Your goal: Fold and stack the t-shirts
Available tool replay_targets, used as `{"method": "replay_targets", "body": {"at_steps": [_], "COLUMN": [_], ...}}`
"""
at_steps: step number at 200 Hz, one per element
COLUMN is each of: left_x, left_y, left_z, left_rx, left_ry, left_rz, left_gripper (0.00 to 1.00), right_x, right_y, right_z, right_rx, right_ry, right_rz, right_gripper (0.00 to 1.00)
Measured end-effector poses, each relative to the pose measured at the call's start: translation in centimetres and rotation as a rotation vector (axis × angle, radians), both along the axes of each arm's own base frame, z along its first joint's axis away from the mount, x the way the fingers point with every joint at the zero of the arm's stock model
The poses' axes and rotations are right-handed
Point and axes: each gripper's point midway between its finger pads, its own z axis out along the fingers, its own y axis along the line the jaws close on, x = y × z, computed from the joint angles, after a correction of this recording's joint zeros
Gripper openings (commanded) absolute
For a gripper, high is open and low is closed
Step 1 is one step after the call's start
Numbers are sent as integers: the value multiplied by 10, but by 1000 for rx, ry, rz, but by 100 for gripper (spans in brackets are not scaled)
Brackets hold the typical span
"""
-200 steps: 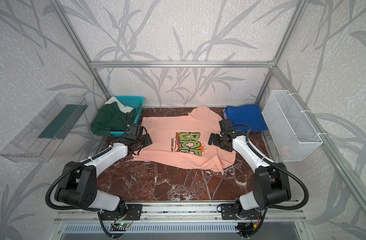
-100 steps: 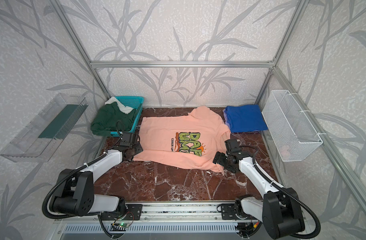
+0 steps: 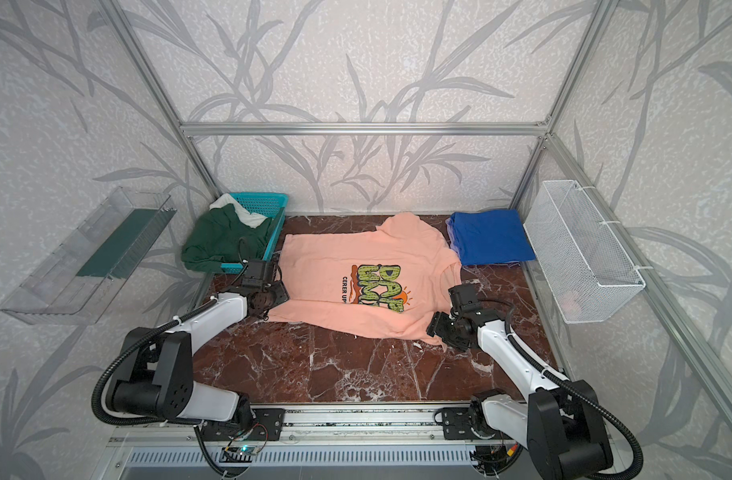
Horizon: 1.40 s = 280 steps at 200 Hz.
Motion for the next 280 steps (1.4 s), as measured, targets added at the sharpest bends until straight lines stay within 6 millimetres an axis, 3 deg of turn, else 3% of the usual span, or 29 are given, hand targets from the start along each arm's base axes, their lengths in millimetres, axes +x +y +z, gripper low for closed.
{"method": "replay_targets", "body": {"at_steps": [44,79,123,153,201,232,247,266,280], "left_x": [5,9,12,12,12,8,6,1,-4], "left_y": [-10,-15,-18,-16,-12,-9,-8,-6,-6], "left_z": [4,9,19,29,39,35,33,31,33], "left_rx": [-41,-51,-45,-29,5,23,32,41,43], "left_ry": [-16,-27,-58,-93,-122,-110,-101,-94,-101], "left_rz": [-43,-57,-72,-72,-73,-76,-75,-77,-75], "left_gripper": [65,65,66,66,67,67,67,67,67], "right_x": [-5,-12,-31,-59,-120,-143,-146,-146,-141], "right_y": [0,-1,-5,-9,-20,-25,-25,-27,-29], "right_z": [-5,0,45,62,64,64,63,64,72], "right_rx": [-3,-6,7,18,20,9,4,-13,-25], "right_ry": [18,34,-7,45,199,258,282,310,289], "right_rz": [-2,-1,-1,-12,-52,-70,-71,-71,-70], "right_gripper": [0,0,0,0,0,0,26,30,47]}}
